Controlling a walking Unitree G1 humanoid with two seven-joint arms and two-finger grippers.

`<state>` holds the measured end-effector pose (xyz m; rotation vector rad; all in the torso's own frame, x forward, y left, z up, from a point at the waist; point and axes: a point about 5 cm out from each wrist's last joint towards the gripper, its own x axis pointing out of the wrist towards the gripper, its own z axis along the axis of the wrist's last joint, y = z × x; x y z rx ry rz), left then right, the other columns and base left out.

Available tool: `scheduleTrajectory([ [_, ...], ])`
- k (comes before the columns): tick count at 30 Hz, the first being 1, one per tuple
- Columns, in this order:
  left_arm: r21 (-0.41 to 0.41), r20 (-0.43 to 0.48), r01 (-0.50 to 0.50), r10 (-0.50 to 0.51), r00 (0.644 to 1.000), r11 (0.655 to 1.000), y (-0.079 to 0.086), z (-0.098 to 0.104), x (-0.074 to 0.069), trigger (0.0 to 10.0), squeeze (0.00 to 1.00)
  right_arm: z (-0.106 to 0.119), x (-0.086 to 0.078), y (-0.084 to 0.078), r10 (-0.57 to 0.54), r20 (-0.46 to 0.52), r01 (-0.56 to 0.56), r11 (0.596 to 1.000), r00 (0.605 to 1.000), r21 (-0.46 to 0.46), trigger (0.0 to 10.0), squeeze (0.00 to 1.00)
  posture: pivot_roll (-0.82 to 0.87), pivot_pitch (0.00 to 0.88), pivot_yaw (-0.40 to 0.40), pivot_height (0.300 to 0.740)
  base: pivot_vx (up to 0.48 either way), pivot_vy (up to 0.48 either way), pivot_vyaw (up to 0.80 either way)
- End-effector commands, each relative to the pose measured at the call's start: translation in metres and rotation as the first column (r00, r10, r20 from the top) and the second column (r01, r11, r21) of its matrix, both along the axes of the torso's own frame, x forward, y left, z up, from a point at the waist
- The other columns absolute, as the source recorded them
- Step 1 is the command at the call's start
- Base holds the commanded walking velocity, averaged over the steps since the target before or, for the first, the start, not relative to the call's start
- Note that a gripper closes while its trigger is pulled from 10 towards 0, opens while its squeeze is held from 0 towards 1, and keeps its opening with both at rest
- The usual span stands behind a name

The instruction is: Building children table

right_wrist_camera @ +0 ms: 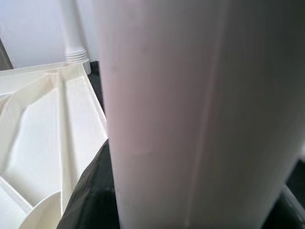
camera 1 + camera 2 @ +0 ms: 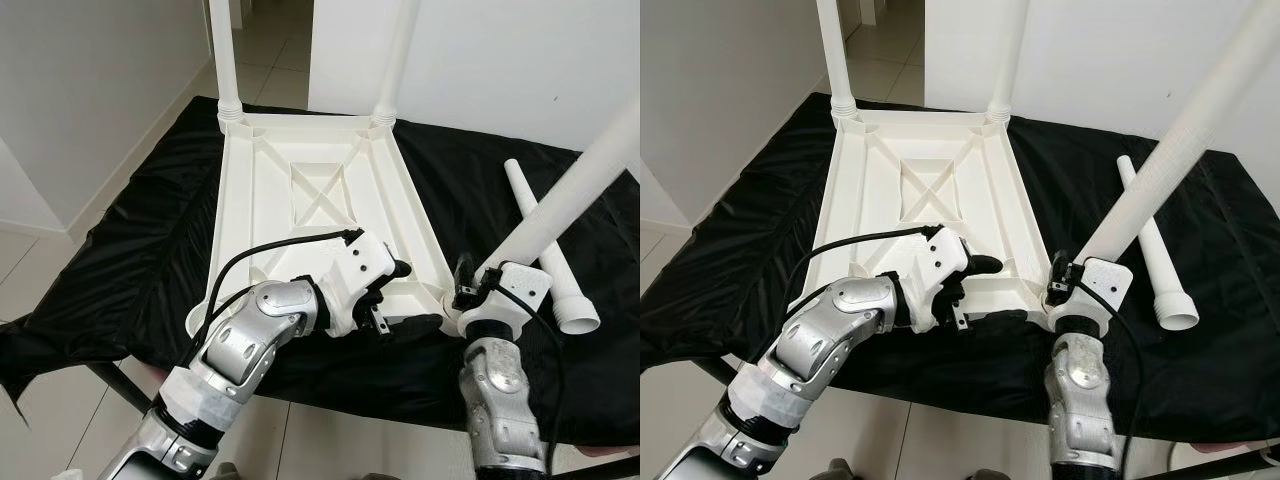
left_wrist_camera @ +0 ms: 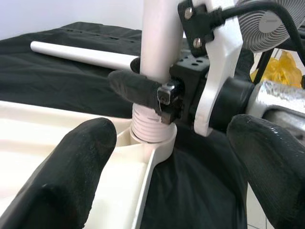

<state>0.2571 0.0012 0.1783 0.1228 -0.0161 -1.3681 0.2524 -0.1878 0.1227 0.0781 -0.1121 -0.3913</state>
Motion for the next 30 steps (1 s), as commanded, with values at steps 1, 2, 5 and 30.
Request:
scheduleTrajectory([
  [1, -0.006, 0.002, 0.027, -0.027, 1.0, 1.0, -0.001, 0.001, 0.0, 10.0, 0.0, -0.019, -0.004, -0.003, -0.059, -0.096, 0.06, 0.998, 0.994, 0.014, 10.0, 0.0, 0.02, 0.0, -0.022, 0.74, 0.0, 0.0, 0.0],
  [2, -0.007, 0.003, 0.025, -0.025, 1.0, 1.0, -0.001, 0.001, 0.001, 10.0, 0.0, -0.017, -0.003, -0.001, -0.063, -0.083, 0.064, 0.998, 0.995, 0.017, 10.0, 0.0, 0.01, 0.0, -0.022, 0.74, 0.0, 0.0, 0.0],
  [5, -0.009, 0.008, 0.023, -0.023, 1.0, 1.0, -0.002, 0.001, 0.001, 10.0, 0.0, -0.015, -0.003, 0.005, -0.063, -0.055, 0.066, 0.997, 0.997, 0.045, 10.0, 0.0, 0.02, 0.0, -0.021, 0.74, 0.0, 0.0, 0.0],
  [30, -0.021, 0.019, 0.025, -0.025, 1.0, 0.999, -0.005, 0.004, 0.004, 10.0, 0.0, -0.002, -0.001, -0.004, -0.051, 0.027, 0.051, 0.999, 0.998, -0.009, 10.0, 1.0, 0.01, 0.0, -0.025, 0.74, 0.0, 0.0, 0.0],
])
